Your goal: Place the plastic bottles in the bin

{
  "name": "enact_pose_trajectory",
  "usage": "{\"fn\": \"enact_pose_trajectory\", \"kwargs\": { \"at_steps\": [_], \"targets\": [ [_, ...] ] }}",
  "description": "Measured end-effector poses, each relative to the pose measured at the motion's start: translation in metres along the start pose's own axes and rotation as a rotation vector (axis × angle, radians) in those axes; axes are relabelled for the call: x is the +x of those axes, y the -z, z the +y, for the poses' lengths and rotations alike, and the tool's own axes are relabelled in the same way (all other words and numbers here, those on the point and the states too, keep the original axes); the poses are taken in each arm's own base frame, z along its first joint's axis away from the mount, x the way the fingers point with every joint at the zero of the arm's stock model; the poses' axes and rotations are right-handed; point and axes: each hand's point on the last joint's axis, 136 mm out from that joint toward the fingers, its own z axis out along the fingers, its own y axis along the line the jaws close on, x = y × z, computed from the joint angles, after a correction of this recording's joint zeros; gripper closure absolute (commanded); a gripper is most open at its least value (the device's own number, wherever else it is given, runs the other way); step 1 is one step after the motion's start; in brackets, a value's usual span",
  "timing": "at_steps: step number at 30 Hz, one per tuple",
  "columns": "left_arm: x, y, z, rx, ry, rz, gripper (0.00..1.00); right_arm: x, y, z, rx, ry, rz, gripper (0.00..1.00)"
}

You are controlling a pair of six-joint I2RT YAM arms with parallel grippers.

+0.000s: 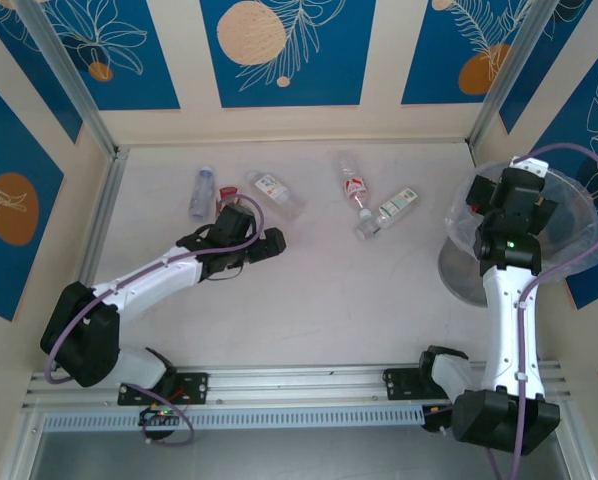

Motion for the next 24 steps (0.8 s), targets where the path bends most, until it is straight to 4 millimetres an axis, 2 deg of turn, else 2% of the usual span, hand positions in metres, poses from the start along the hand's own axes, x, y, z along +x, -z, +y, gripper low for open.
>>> {"fn": "enact_pose_trajectory", "kwargs": {
  "at_steps": [5,11,20,24],
  "targets": [
    [-0.001,0.001,0.008,-0.041,0.004,-0.012,0.01,-0.001,0.011,0.022,-0.114,-0.027,0.004,0.0],
    [-0.007,0.008,0.014,-0.066,0.025,-0.054,0.01,-0.007,0.036,0.055,-0.3,-0.061,-0.023,0.01],
    [-0.006,0.019,0.033,-0.119,0.069,-0.11,0.01,-0.001,0.083,0.126,-0.643,-0.125,0.026,0.01],
    [-0.001,0.022,0.043,-0.131,0.079,-0.119,0.01,0.005,0.098,0.146,-0.714,-0.162,0.06,0.01]
  ]
}}
